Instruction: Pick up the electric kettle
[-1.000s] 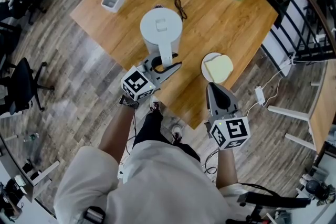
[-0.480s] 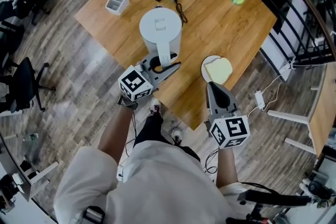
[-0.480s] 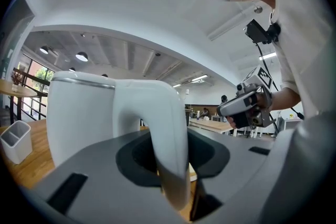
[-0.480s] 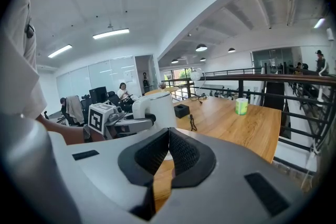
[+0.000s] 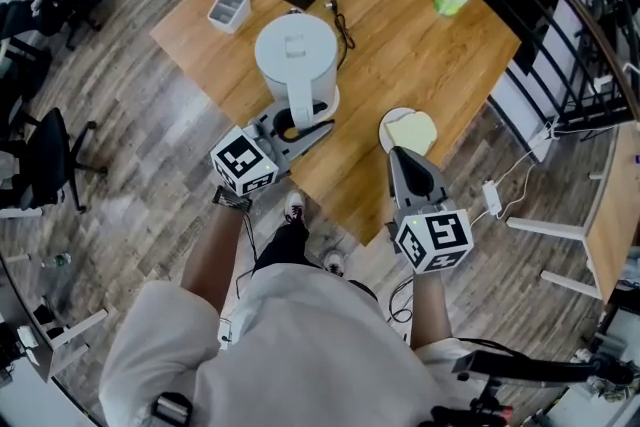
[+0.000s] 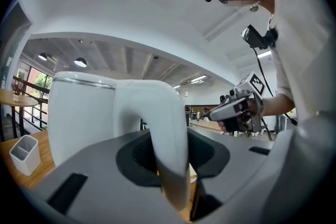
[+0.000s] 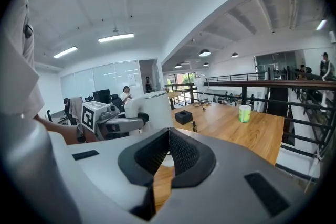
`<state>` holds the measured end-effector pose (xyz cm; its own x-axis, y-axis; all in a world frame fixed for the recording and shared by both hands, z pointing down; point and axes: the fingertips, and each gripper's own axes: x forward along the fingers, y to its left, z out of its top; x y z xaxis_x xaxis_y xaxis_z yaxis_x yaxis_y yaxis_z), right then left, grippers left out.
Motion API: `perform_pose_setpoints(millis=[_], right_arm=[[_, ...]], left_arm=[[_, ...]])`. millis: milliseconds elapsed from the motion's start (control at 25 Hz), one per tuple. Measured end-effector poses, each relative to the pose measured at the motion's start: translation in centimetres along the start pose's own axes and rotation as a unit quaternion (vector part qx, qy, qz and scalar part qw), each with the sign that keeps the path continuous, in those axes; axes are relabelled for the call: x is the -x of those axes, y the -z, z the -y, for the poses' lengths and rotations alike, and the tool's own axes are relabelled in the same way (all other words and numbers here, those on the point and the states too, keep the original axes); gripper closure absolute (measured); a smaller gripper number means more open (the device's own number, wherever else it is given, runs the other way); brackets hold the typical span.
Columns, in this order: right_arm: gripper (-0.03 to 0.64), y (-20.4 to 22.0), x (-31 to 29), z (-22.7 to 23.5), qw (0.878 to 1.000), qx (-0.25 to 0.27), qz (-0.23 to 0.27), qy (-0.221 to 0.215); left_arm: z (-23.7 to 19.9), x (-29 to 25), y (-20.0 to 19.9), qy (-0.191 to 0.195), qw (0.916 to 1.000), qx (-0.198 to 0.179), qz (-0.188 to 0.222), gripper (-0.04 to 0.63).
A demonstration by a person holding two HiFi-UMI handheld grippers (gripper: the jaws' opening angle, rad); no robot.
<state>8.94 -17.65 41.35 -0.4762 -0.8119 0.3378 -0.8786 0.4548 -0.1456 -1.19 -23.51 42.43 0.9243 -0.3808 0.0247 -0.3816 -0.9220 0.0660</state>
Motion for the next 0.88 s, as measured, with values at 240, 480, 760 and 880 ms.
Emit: perform_pose_setpoints(millis=[240, 480, 760, 880], right_arm=[[0.606, -1.6, 0.4, -0.9, 1.0, 0.008, 0.017, -0.014], [0.606, -2.6, 0.7, -1.2, 0.999, 0.019, 0.028, -0.022], [0.605, -4.1, 2.6, -3.0, 0.998, 0.032, 0.051, -0.034], [0.604, -4.5, 4.3, -4.4, 0.996, 0.048, 0.06, -0.034]], left_arm=[[1.9, 1.6, -2.3, -0.003, 1.0, -0.007, 0.0, 0.479], [3.7, 3.0, -4.1, -0.007, 0.9999, -0.01, 0.01, 0.479], [7.1, 5.9, -6.5, -0.011, 0.9994, -0.027, 0.02, 0.479], [9.6, 7.9, -7.6, -0.015, 0.9989, -0.037, 0.026, 0.479]])
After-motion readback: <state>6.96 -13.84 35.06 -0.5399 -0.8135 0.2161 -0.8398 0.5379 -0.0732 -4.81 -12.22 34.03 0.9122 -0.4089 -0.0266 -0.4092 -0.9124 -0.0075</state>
